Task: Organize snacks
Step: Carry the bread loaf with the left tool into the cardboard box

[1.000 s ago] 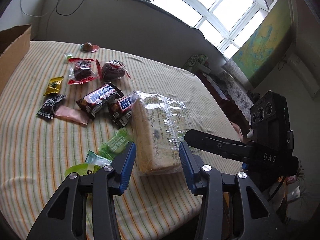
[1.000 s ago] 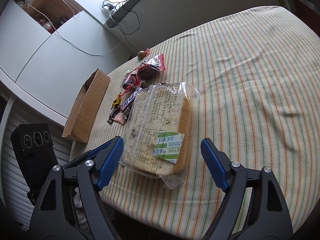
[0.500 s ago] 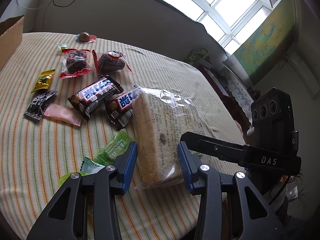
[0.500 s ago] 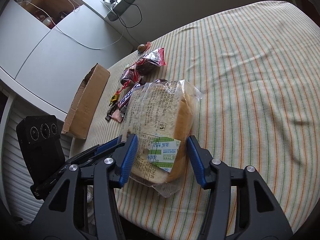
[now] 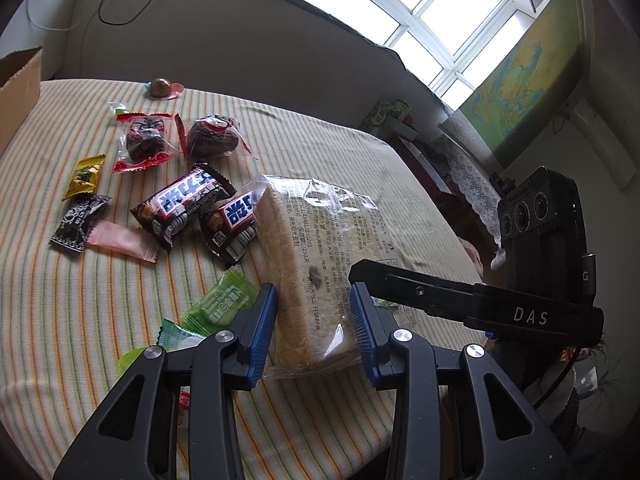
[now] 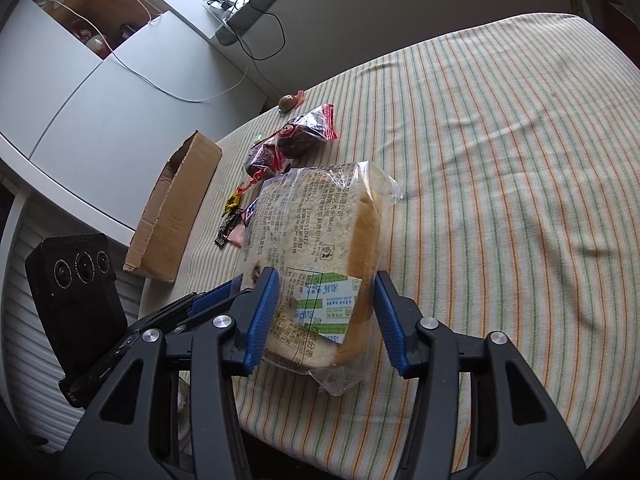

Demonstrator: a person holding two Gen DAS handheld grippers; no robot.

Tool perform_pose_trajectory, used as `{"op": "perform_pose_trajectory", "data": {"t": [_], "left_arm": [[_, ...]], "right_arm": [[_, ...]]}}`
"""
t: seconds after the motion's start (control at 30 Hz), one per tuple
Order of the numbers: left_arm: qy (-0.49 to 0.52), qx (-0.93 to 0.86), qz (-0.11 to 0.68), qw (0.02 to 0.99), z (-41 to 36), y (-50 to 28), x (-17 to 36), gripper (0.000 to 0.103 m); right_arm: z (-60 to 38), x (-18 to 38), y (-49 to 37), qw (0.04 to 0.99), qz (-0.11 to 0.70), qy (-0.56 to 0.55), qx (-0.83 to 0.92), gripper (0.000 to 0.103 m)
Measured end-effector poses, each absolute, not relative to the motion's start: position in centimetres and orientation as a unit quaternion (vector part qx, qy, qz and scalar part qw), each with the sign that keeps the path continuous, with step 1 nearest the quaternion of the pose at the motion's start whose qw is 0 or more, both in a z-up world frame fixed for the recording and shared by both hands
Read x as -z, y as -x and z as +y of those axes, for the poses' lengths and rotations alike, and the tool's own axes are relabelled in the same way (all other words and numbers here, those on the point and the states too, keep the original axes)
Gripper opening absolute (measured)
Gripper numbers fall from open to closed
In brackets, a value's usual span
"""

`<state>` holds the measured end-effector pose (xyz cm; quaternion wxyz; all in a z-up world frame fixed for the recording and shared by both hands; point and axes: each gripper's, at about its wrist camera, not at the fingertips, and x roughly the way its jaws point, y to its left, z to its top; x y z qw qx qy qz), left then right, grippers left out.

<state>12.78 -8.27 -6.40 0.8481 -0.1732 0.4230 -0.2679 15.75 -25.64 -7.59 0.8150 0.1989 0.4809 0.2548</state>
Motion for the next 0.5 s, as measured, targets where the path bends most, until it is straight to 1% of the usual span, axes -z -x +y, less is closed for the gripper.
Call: {"op": "perform_pose_trajectory", "data": {"t": [0.23,0.5], "left_arm": [[0.172,0.264,0.4,0.861,-6.6,-12.2,4.8,0.035],[0.178,0.234,0.373,0.88,-2.8,-11.8,3.1,0.035]], "right_arm": [[-23.7,5.6,-15.8,0.821,0.468,-0.186,-0.269,0.051],[-19.2,3.6,-16.4,0.819,0.457,-0.169,-0.303,0.051]]}}
